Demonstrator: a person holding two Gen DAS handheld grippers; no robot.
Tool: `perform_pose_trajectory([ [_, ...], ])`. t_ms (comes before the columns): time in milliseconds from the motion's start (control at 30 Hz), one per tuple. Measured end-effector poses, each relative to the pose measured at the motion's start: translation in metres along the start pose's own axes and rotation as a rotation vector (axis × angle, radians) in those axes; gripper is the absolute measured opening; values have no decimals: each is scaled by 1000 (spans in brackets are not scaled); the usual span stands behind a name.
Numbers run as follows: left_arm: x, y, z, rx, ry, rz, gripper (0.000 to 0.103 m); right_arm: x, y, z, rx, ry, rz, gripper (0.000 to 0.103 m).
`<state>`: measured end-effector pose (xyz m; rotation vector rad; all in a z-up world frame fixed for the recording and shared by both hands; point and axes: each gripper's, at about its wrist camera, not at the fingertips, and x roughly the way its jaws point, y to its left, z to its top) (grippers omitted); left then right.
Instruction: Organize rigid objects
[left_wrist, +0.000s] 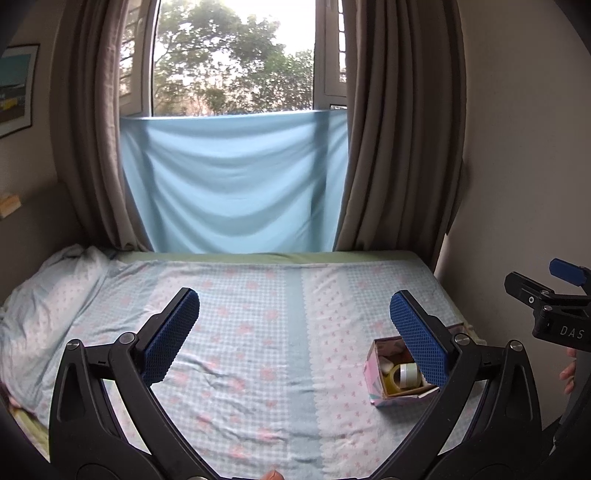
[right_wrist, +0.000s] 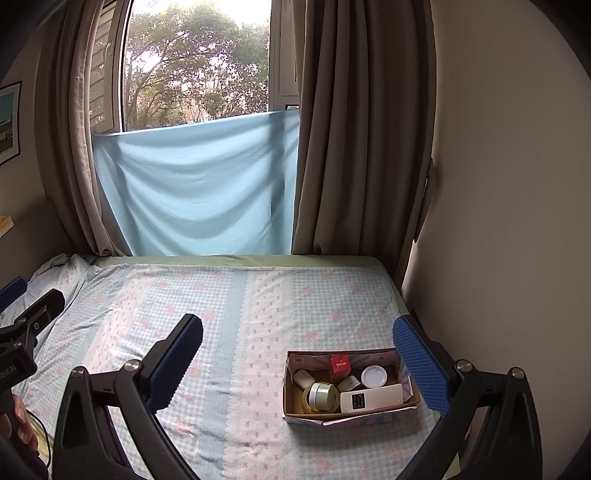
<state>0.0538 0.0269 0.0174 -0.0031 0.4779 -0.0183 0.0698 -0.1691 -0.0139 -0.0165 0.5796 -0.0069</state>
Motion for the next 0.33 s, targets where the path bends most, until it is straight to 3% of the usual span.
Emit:
perform_pose_trajectory([
  [333, 6, 8, 0, -51, -12, -27, 103, 6, 4, 3, -7, 10, 4, 103],
])
